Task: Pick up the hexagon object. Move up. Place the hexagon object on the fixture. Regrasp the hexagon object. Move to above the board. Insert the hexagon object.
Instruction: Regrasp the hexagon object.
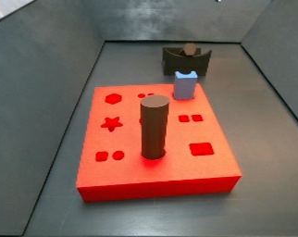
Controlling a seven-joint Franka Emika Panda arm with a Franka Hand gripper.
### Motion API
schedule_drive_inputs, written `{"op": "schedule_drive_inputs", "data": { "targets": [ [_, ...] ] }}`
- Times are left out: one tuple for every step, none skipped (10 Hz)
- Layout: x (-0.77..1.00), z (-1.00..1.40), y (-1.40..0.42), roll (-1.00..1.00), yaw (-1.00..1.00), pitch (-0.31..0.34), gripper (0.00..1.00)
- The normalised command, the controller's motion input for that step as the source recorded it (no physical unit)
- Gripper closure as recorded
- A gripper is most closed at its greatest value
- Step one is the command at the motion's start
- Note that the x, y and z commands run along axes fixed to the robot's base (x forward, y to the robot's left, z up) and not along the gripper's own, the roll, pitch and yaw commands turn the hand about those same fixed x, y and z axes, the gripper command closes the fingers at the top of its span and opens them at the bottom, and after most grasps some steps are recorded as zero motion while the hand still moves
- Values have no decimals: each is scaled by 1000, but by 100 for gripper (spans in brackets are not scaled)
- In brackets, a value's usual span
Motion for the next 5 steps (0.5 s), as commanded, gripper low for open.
{"op": "schedule_drive_inputs", "data": {
  "targets": [
    [-13, -8, -22, 1000, 40, 4, 0],
    [-14, -2, -20, 1000, 41, 3, 0],
    [-12, 7, -19, 1000, 42, 5, 0],
    [-5, 12, -18, 1000, 44, 10, 0],
    [1, 13, -18, 1000, 45, 14, 0]
  ]
}}
